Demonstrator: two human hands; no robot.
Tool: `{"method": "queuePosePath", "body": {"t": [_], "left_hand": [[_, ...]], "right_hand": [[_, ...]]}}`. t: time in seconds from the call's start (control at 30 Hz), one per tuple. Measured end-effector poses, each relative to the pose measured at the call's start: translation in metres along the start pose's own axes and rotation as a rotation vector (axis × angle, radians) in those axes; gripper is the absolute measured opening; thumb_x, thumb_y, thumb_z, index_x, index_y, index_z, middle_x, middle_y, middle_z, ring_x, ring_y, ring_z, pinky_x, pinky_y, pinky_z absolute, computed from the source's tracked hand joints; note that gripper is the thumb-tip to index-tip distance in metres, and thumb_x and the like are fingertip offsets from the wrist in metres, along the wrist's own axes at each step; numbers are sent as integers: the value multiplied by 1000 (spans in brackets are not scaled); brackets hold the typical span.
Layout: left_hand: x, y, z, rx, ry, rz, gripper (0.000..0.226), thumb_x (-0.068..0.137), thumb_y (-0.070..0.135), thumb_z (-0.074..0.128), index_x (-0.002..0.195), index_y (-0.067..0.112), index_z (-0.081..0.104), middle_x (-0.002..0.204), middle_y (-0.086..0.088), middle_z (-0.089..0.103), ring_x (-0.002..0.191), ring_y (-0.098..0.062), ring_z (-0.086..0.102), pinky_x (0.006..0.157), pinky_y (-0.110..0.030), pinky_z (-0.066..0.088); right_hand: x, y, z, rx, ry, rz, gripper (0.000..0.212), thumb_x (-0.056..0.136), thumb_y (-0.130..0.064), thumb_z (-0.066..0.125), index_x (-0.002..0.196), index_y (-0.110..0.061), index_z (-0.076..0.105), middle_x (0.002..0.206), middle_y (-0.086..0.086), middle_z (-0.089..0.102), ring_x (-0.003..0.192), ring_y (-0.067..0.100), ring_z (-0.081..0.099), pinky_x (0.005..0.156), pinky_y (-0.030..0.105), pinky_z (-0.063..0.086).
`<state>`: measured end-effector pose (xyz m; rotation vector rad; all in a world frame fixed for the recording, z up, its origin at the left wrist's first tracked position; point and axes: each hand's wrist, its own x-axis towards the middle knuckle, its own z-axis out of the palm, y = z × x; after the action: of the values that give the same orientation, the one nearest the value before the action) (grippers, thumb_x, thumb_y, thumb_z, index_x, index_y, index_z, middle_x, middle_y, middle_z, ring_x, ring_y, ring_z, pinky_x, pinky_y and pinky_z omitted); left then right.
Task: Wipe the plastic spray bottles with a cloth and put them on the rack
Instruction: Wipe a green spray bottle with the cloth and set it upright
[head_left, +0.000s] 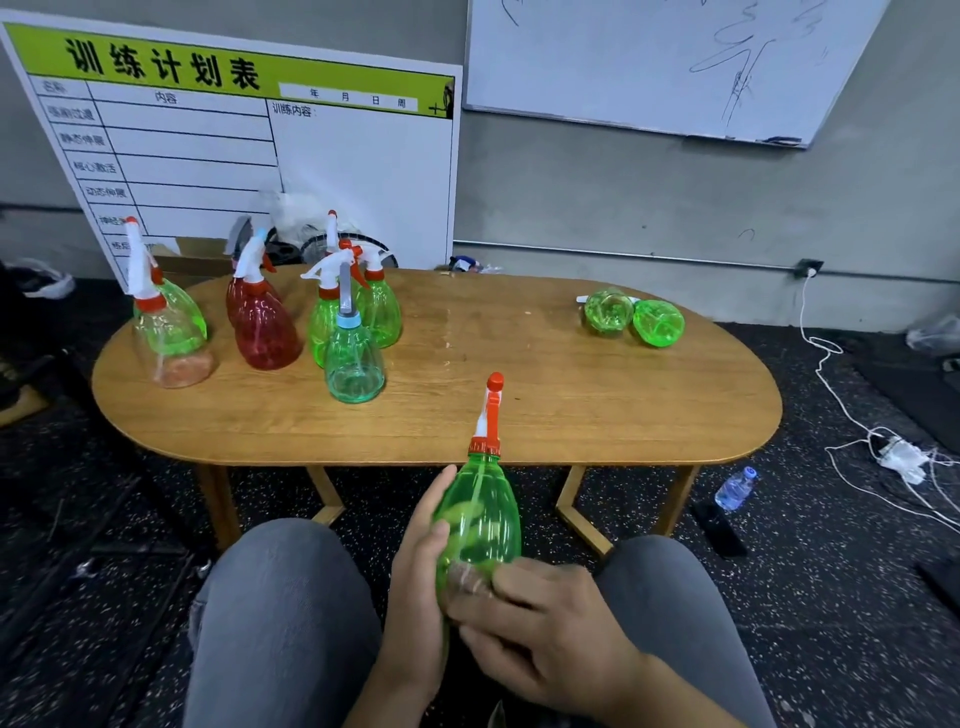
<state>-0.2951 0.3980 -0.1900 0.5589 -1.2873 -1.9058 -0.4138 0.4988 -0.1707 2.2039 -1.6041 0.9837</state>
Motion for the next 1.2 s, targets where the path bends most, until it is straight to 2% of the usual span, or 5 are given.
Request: {"method": "queuePosePath", "body": {"t": [0.2,0.33,0.73,1.0,1.2], "left_hand": [[5,-5,-2,79,7,-8,52,98,40,46,150,37,54,140,0,70,128,-26,68,99,-44,57],[5,-6,-2,87,0,-51,58,92,43,55,150,33,55,142,-2,69,129,-27,67,106,-58,53],[0,-3,1,31,-23,-48,55,97,32,40,150,25,54,134,-9,73,123,-29,71,91,-32,60],[0,-4,5,64,-10,-66,57,90,46,58,145,33,59,139,-2,70,126,-27,69,104,-56,54],[3,-5,-2,-49,50,-84,55,94,34,49,148,26,56,139,-6,70,128,-27,68,103,-51,52]], "right_hand": [[20,23,-2,59,156,282,23,106,-29,60,124,-25,75,86,-18,48,68,-6,42,64,7,34],[40,41,-1,86,240,509,29,106,-40,53,125,-33,73,83,-20,59,66,6,56,54,23,46],[-1,9,-1,0,83,116,23,100,-19,70,122,-19,77,91,-2,63,74,11,57,72,14,44],[33,47,-5,44,261,516,30,108,-43,51,128,-36,71,83,-13,60,62,9,54,49,33,46],[29,21,13,112,246,440,27,107,-33,55,125,-26,74,84,-21,44,63,3,48,51,20,41]]}}
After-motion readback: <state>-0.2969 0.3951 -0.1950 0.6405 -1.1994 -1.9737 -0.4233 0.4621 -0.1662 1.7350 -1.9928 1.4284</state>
